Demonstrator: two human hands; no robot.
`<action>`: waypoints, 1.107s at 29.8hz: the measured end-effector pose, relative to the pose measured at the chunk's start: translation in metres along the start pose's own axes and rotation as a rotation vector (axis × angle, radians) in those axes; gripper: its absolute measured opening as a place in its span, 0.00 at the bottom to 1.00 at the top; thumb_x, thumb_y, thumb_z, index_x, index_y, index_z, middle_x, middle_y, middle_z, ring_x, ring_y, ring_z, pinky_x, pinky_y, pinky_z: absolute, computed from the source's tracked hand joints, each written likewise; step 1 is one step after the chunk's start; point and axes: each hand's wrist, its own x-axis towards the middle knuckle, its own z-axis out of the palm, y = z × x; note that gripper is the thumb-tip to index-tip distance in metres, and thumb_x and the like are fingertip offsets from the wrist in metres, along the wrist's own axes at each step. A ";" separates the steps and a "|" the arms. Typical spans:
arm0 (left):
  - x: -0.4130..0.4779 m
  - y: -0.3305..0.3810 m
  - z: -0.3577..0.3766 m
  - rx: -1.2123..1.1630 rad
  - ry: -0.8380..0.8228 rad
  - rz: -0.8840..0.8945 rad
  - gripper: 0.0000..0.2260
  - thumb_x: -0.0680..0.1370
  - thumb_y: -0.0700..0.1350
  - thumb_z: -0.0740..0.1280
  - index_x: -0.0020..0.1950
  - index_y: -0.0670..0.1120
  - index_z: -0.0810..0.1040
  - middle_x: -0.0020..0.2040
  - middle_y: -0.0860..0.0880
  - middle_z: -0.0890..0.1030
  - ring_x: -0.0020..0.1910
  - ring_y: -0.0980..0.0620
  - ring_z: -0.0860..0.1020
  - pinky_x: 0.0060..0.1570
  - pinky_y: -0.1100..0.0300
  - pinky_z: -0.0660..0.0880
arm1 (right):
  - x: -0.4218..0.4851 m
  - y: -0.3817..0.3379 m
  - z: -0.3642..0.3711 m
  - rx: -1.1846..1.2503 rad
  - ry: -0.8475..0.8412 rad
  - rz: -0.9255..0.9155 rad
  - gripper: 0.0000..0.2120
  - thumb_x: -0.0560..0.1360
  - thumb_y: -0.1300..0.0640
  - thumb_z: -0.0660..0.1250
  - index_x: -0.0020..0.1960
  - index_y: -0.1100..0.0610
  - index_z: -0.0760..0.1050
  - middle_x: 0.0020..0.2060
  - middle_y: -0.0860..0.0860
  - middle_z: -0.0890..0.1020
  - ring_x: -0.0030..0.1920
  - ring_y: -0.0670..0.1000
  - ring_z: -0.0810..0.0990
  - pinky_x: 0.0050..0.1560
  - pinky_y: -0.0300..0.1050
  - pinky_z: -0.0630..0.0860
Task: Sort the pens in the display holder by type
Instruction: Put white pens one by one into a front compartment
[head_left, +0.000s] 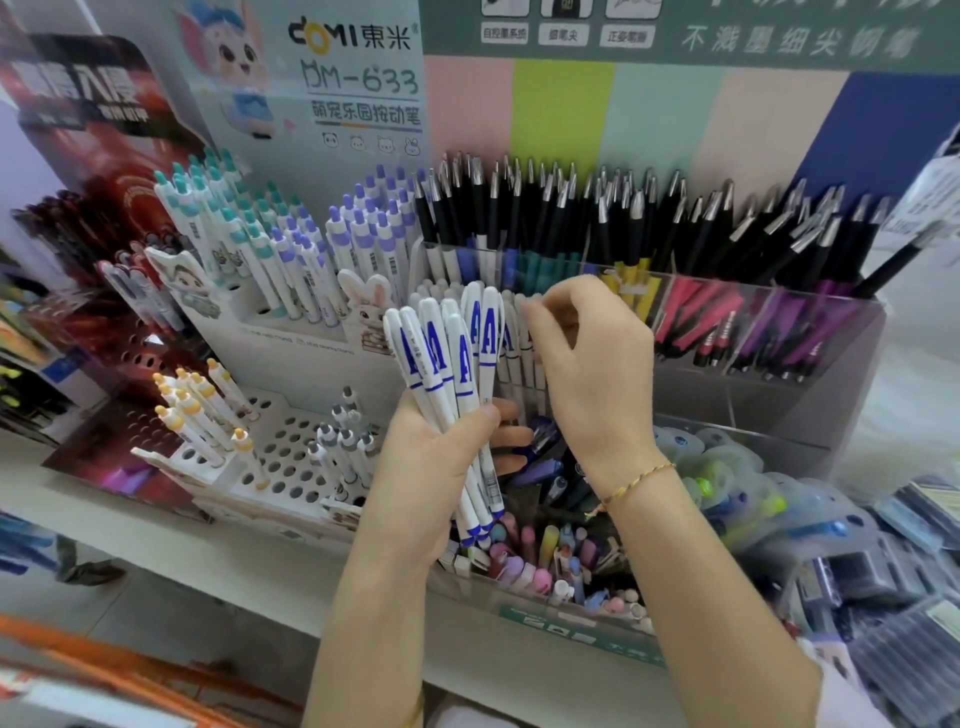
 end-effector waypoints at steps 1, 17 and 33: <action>0.000 0.000 0.001 -0.001 -0.001 0.002 0.12 0.78 0.33 0.62 0.56 0.47 0.75 0.42 0.45 0.83 0.39 0.50 0.84 0.36 0.58 0.80 | 0.000 -0.005 -0.005 0.091 -0.027 0.007 0.09 0.77 0.51 0.65 0.42 0.56 0.75 0.35 0.47 0.78 0.36 0.47 0.77 0.39 0.44 0.75; 0.004 -0.002 0.004 -0.002 0.065 -0.009 0.09 0.78 0.32 0.62 0.53 0.44 0.76 0.44 0.41 0.84 0.45 0.46 0.84 0.42 0.51 0.82 | 0.016 -0.012 -0.020 0.457 0.058 0.179 0.06 0.76 0.59 0.66 0.45 0.50 0.72 0.39 0.49 0.79 0.39 0.48 0.79 0.36 0.41 0.75; 0.005 -0.002 0.004 0.041 0.015 -0.001 0.05 0.78 0.34 0.62 0.51 0.38 0.77 0.36 0.46 0.84 0.37 0.51 0.83 0.36 0.59 0.79 | 0.003 0.013 0.002 -0.391 -0.121 0.004 0.12 0.76 0.48 0.66 0.44 0.57 0.76 0.40 0.51 0.80 0.41 0.53 0.77 0.36 0.43 0.66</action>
